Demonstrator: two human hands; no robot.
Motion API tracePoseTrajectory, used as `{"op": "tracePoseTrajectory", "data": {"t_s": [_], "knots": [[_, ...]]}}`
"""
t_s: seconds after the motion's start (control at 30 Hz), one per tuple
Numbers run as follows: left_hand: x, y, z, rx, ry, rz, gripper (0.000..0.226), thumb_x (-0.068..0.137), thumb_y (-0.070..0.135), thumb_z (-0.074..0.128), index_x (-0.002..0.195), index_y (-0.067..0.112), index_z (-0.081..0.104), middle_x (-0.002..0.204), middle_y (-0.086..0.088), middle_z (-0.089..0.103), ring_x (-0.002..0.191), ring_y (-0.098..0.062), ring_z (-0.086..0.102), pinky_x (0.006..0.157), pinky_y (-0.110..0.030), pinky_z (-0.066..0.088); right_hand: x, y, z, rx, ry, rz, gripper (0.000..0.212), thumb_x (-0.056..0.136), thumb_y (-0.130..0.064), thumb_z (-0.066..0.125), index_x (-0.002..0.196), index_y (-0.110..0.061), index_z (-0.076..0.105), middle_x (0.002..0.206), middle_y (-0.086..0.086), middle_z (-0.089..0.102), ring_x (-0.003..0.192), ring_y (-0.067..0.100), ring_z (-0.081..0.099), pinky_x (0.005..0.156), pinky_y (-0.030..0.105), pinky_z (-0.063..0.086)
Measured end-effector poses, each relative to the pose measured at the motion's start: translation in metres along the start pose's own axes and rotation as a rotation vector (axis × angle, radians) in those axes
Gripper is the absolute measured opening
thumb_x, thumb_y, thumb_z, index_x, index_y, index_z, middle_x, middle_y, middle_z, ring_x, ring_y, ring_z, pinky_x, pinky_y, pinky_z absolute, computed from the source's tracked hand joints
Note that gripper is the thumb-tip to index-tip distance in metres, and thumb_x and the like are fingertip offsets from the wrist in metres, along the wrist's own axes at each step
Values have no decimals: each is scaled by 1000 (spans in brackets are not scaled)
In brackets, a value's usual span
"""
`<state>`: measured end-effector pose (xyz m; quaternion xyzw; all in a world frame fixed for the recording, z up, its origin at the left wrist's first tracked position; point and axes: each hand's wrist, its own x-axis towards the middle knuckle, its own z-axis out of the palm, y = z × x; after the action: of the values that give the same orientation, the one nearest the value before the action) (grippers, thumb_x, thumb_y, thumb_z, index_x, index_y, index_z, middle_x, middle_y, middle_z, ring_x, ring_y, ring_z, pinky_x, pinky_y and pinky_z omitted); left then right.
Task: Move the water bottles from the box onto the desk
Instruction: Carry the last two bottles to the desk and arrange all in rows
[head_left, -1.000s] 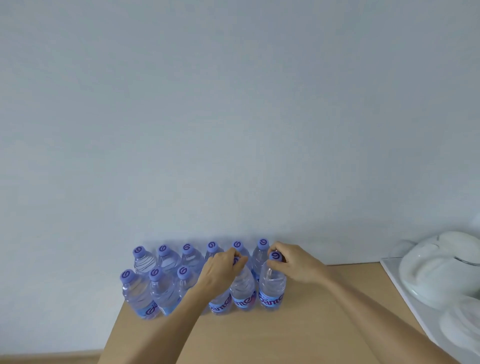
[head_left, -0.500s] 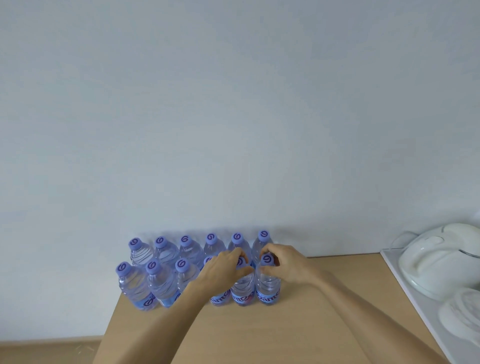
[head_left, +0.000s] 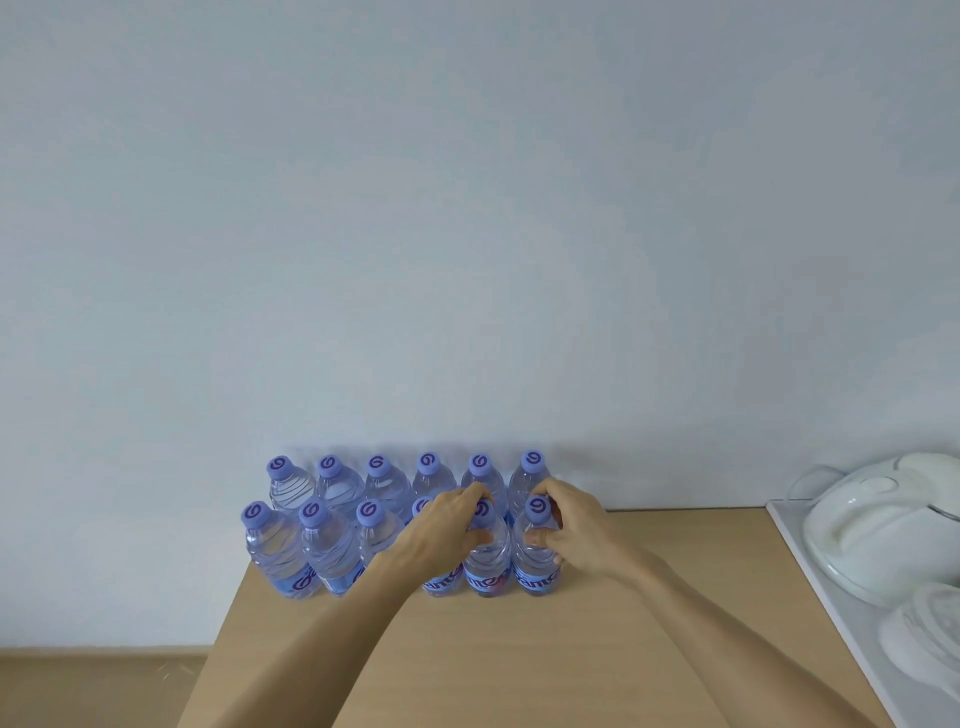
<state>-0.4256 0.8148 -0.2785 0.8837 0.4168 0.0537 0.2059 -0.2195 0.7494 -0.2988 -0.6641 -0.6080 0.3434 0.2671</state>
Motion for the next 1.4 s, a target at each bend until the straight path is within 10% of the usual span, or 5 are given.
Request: {"op": "tracePoseTrajectory", "data": {"t_s": [0.23, 0.33, 0.53, 0.93, 1.4], "knots": [[-11, -4, -11, -58, 39, -85, 45, 90, 35, 61, 129, 24, 40, 83, -3, 66, 78, -17, 61, 73, -35, 53, 7, -10, -20, -158, -126, 0, 54, 74, -58, 73, 113, -29, 49, 84, -9, 54, 72, 10, 51, 73, 33, 48], [-20, -10, -24, -140, 142, -118, 34, 93, 36, 59, 123, 23, 50, 82, 3, 66, 68, -4, 56, 64, -15, 44, 16, -23, -31, -342, -89, -19, 53, 80, -74, 53, 116, -35, 46, 84, -12, 58, 81, 13, 57, 75, 32, 46], [-53, -26, -50, -210, 337, -253, 20, 95, 30, 58, 112, 20, 61, 75, 8, 60, 63, 3, 55, 58, -11, 41, 37, -60, -33, -665, 4, -227, 51, 92, -70, 32, 116, -28, 47, 97, -13, 65, 89, 14, 62, 74, 33, 46], [-100, -121, -105, -239, 536, -512, 9, 92, 31, 57, 100, 33, 61, 80, 9, 63, 58, -15, 55, 59, -29, 48, 81, -135, 40, -381, -127, -340, 22, 95, -46, 52, 107, -27, 53, 82, -11, 59, 74, 11, 57, 69, 29, 48], [-64, -245, -118, -125, 168, -313, 36, 94, 32, 55, 129, 29, 45, 104, 4, 60, 93, -15, 55, 84, -32, 49, 141, -191, 136, -436, -83, -261, 48, 92, -36, 62, 136, -25, 49, 116, 3, 57, 110, 18, 52, 92, 30, 44]]}}
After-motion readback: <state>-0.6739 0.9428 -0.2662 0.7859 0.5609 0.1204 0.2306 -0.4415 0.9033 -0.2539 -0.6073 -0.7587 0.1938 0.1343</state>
